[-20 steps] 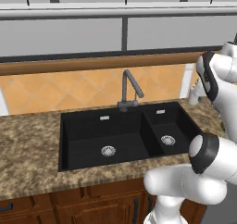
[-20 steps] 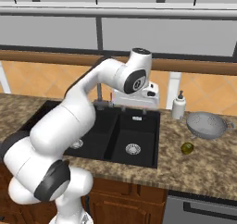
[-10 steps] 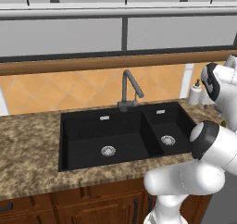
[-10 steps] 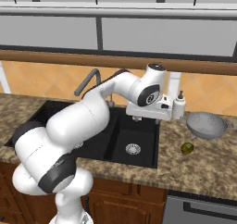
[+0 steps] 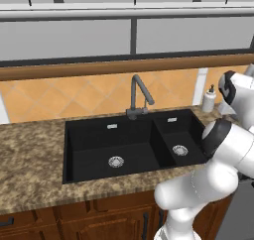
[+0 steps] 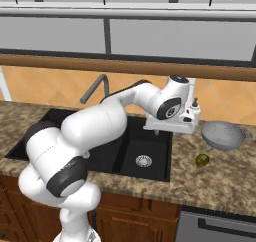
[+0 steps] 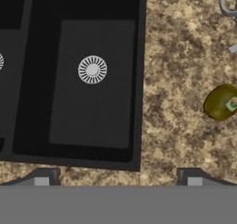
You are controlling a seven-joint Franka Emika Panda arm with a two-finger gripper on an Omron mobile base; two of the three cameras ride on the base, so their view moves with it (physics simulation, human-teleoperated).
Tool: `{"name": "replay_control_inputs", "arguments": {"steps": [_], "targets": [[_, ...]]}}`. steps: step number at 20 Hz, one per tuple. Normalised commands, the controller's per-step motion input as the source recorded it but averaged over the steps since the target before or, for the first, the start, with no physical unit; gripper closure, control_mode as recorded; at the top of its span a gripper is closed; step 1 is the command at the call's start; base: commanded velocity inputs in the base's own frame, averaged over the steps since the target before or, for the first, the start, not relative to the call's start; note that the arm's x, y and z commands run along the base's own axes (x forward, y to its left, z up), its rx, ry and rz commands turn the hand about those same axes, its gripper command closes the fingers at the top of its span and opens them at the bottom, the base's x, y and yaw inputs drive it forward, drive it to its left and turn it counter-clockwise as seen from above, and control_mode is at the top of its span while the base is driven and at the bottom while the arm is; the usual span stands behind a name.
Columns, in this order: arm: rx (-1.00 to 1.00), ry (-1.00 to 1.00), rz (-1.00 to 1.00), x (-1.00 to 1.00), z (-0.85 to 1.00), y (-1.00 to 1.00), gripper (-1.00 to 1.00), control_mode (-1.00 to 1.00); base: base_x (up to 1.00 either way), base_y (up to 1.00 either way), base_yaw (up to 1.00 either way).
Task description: Put the colander in the sink, put the kiwi in the colander, and turn on the sink faucet and pour water over the colander.
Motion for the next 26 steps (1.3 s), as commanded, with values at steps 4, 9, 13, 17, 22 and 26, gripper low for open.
{"name": "replay_control_inputs", "arguments": {"steps": [4,9,13,17,22,26], "targets": [[0.00,0.00,0.00,0.23,-0.16,-0.29,-1.00,-1.00,0.00,0.00,0.00],[0.00,0.01,0.00,0.31,-0.14,-0.33,-1.00,-1.00,0.00,0.00,0.00],[0.00,0.03,0.00,0.31,-0.10,-0.42,-1.00,-1.00,0.00,0.00,0.00],[0.00,0.05,0.00,0.41,-0.01,-0.39,-1.00,-1.00,0.00,0.00,0.00],[0.00,0.05,0.00,0.51,0.00,-0.35,-1.00,-1.00,0.00,0.00,0.00],[0.00,0.05,0.00,0.46,-0.05,-0.31,-1.00,-1.00,0.00,0.00,0.00]]}}
